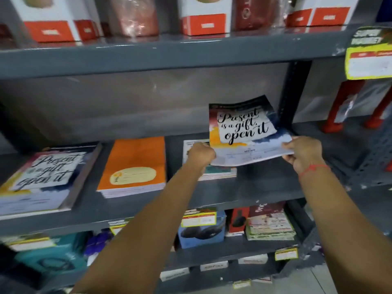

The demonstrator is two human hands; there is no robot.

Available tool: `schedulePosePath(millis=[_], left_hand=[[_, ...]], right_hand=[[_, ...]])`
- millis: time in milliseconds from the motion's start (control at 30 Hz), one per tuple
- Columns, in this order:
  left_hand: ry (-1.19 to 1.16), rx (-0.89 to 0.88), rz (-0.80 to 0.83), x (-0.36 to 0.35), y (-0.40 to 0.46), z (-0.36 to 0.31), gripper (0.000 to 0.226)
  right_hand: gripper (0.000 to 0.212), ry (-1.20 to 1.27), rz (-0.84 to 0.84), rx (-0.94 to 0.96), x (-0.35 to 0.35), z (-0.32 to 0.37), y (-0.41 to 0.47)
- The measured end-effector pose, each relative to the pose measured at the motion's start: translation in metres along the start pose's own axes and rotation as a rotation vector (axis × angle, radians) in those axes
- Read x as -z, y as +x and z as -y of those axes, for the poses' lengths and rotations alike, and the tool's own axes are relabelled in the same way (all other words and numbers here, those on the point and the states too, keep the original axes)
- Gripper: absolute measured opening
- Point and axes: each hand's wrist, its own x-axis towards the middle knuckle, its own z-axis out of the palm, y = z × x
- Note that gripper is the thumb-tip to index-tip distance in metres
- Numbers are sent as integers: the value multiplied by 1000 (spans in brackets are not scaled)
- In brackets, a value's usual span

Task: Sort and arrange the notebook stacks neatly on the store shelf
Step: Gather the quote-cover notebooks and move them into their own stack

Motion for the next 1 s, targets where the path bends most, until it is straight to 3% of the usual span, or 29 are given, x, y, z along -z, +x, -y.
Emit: schedulePosePath(millis=[100, 233, 300, 400, 467, 567, 633, 733, 833, 900, 1000], left_hand=[[-25, -28, -51, 70, -10, 14, 20], [-50, -62, -168, 184, -28, 58, 39], [-12, -28, -242, 246, -36, 86, 39], [-3, 23, -371, 325, -47, 127, 15], [112, 105, -398, 372, -53, 145, 25], [139, 169, -449, 429, -58, 182, 33], [152, 196, -444, 454, -61, 206, 33], [169, 277, -428, 472, -63, 231, 16], [22, 250, -492, 475, -58, 253, 29], [25, 213, -533, 477, -57, 262, 36], [54, 230, -501, 482, -50, 267, 32]], right_hand=[[34, 46, 101, 63, -59, 1, -41], [21, 162, 156, -34, -165, -24, -105], [16, 192, 152, -93, -222, -43, -143], [23, 152, 212, -143, -297, -66, -201], [15, 101, 278, -153, -343, -79, -232], [26, 121, 305, -215, -394, -104, -265], [31, 79, 295, -209, -421, -125, -282], [32, -26, 223, -141, -448, -148, -296], [4, -131, 174, -65, -459, -163, -303], [23, -140, 173, -48, -461, -171, -304], [24, -197, 159, 1, -463, -172, -303]])
